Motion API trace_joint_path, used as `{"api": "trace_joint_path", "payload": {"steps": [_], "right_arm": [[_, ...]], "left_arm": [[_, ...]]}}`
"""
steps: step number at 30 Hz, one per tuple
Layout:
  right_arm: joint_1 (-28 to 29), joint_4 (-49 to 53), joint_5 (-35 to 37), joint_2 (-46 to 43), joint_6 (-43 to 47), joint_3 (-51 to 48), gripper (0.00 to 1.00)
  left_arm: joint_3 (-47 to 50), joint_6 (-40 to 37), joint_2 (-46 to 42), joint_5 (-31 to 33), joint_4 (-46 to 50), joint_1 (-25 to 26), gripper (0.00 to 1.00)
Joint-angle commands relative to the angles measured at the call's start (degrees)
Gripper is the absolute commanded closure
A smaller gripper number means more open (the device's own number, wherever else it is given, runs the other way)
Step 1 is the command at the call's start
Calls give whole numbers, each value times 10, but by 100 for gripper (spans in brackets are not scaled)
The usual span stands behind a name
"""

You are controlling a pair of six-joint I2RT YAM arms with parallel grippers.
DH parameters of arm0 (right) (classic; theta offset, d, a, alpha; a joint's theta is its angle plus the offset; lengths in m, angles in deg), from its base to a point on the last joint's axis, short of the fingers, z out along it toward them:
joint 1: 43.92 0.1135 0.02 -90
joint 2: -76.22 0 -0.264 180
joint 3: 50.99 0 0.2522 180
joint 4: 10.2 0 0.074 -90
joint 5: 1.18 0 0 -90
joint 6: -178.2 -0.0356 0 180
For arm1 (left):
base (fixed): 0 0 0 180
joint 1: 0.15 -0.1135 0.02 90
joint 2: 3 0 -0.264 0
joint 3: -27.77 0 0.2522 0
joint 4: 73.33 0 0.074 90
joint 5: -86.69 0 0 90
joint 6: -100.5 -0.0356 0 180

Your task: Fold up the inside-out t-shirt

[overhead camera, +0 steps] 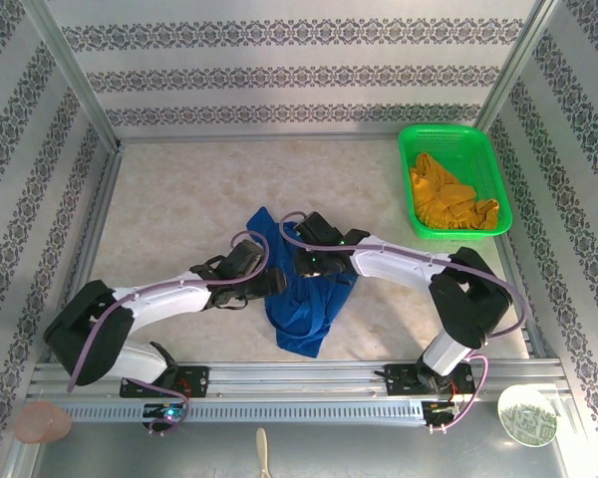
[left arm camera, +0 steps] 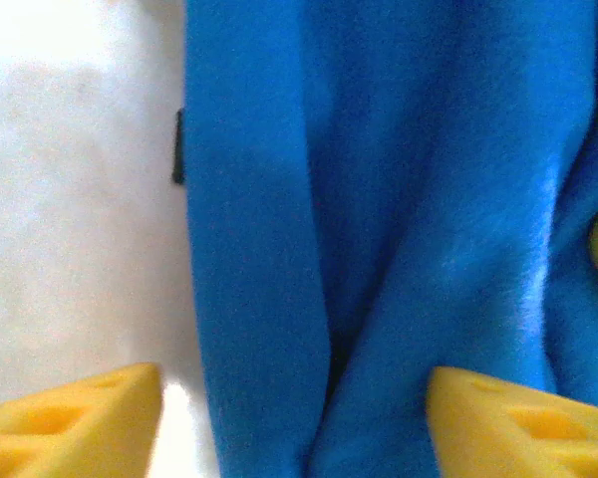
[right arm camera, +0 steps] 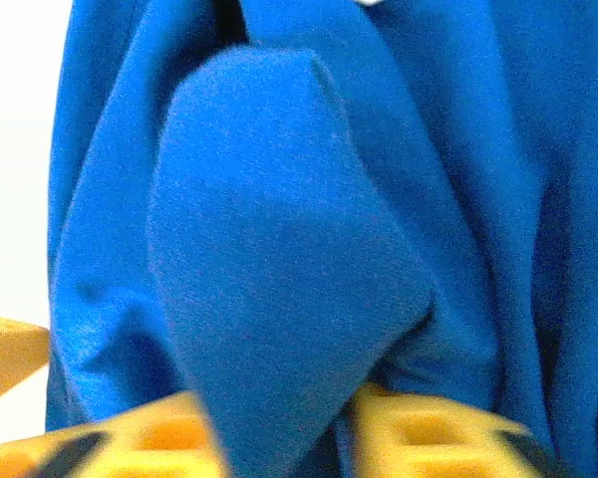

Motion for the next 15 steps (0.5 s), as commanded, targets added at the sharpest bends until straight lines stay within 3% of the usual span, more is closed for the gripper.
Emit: {"api": "trace_joint_path", "payload": {"steps": [1, 2, 4, 9, 13, 15], "right_arm": [[-37, -29, -25, -39, 17, 13, 100], [-53, -49, -64, -66, 19, 9, 100], [-81, -91, -126, -119, 11, -2, 100], [-142, -176, -303, -225, -21, 9, 100], [-164, -244, -413, -251, -51, 20, 100], [-166, -259, -432, -258, -56, 21, 100]], "left_arm": [[-17, 1, 26, 20, -44, 7, 69], [-17, 1, 29, 24, -44, 7, 86], [-8, 7, 19, 38, -41, 6, 100], [23, 14, -59, 72, -39, 5, 99], [2, -23, -140, 83, -5, 4, 50], [-21, -43, -183, 87, 19, 4, 38]]}}
